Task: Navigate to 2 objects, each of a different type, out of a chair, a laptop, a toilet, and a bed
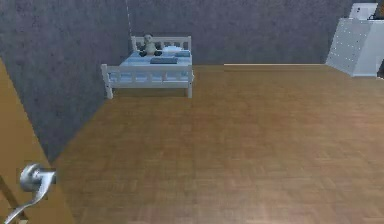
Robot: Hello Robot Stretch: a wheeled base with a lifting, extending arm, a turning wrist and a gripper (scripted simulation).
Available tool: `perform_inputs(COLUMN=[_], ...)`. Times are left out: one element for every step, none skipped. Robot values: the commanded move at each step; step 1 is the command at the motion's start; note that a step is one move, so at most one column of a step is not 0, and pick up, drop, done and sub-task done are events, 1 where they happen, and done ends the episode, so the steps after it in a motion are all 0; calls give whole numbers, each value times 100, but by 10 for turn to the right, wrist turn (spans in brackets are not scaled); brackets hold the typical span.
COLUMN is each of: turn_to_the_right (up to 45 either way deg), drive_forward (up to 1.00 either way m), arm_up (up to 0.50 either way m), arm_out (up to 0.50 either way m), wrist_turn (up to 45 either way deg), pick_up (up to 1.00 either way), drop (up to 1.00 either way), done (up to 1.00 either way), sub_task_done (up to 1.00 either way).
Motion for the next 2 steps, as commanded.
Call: perform_inputs(turn_to_the_right=[450,180], drive_forward=[0,0], arm_up=[0,0], arm_out=[0,0], wrist_turn=[0,0], pick_up=[0,0], drop=[0,0], done=[0,0], sub_task_done=[0,0])
